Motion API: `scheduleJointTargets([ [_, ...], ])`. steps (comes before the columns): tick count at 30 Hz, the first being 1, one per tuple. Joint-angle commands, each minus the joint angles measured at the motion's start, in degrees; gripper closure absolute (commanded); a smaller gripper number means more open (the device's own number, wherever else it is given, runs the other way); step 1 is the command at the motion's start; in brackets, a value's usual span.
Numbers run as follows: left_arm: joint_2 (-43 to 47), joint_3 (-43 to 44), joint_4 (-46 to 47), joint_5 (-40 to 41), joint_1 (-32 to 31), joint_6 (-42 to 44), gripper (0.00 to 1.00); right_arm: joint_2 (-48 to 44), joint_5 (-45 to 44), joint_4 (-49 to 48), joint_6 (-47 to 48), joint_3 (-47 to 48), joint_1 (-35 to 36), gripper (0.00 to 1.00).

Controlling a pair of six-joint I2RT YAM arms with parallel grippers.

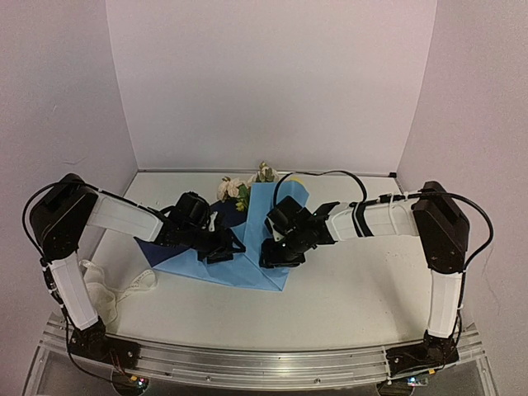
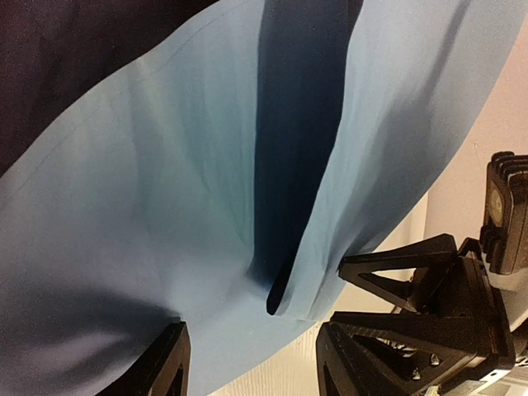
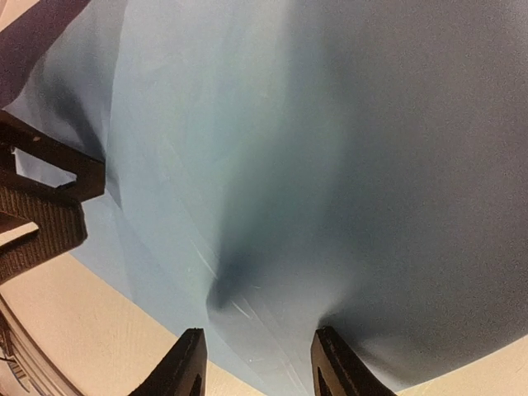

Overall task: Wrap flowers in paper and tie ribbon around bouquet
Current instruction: Press the fold line of the 2/3-folded wrapping paper.

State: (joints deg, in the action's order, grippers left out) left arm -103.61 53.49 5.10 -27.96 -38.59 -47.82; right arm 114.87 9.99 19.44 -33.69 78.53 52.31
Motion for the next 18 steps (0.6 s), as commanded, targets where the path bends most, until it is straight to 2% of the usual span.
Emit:
scheduleJointTargets([
  [1,-1.52,3.02,8.97,-3.57,-0.1,-0.94,0.46,-2.54,-1.32,0.25,-0.32,-0.48,0.18,0.55],
  [8,-5.23,3.76,12.63,-5.98,-0.09,-2.93,0.62,-3.36,-2.05,0.33,-0.41,-0.89,0.21,0.55],
  [12,-5.79,3.99,13.12,-6.78,-0.08,-3.16,0.76,-4.61,-2.92,0.34,-0.32,-1.33,0.13,0.54],
  [15,-5.24,3.19,13.39,-6.59,-0.08,-3.19,0.9,-6.15,-3.01,0.34,-0.57,-1.48,-0.17,0.49],
  [18,-3.84,1.63,14.62,-6.05,-0.09,-3.25,0.98,-8.06,-2.98,0.34,-1.01,-1.96,-0.92,0.39],
])
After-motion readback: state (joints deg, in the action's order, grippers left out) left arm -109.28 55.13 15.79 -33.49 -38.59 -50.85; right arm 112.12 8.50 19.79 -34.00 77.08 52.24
